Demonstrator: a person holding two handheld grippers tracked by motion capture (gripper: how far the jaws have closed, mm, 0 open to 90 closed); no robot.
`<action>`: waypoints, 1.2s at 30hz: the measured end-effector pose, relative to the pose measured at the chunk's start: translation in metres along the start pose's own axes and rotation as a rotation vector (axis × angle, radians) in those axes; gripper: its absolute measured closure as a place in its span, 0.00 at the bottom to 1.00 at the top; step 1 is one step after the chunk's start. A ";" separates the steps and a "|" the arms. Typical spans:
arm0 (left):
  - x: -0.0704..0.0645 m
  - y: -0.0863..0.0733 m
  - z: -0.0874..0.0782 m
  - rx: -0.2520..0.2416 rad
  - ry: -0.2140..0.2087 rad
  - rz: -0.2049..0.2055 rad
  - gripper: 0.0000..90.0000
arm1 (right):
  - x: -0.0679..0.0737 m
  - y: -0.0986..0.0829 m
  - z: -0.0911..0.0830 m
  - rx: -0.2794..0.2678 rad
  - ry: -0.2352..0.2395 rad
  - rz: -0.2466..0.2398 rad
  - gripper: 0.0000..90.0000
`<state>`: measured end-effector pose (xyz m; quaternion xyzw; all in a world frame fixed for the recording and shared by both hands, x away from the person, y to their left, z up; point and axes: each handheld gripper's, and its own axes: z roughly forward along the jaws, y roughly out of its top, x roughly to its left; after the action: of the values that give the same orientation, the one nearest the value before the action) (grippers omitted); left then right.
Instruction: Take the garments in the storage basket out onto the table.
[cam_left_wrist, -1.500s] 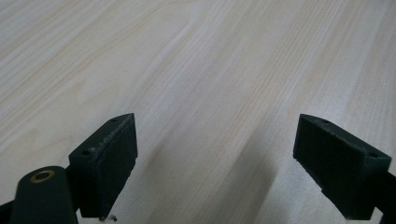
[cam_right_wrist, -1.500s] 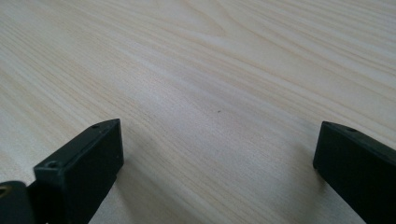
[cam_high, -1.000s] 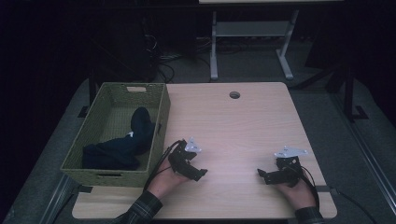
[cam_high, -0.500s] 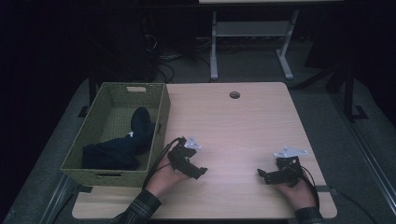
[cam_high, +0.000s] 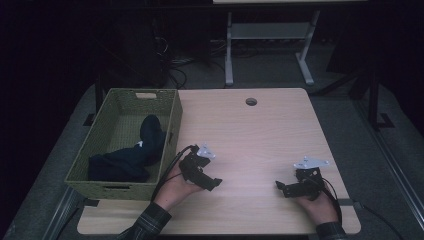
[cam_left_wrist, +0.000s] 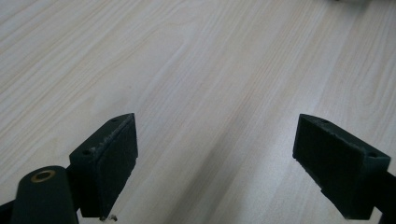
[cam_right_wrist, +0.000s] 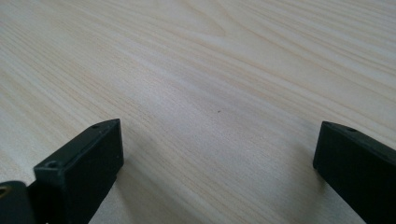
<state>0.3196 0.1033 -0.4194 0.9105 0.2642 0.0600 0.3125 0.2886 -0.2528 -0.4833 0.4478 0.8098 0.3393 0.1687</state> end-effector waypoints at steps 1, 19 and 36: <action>0.000 0.000 0.000 0.001 -0.004 0.003 0.15 | 0.000 0.000 0.000 0.000 0.000 0.000 0.01; 0.002 0.015 -0.017 -0.001 -0.041 0.036 0.16 | 0.000 0.000 0.000 0.000 0.000 0.001 0.01; 0.009 0.021 -0.030 0.004 -0.044 0.034 0.16 | 0.000 0.000 0.000 0.000 0.000 0.001 0.01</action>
<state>0.3280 0.1100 -0.3830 0.9165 0.2418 0.0446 0.3156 0.2886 -0.2528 -0.4833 0.4481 0.8097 0.3394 0.1684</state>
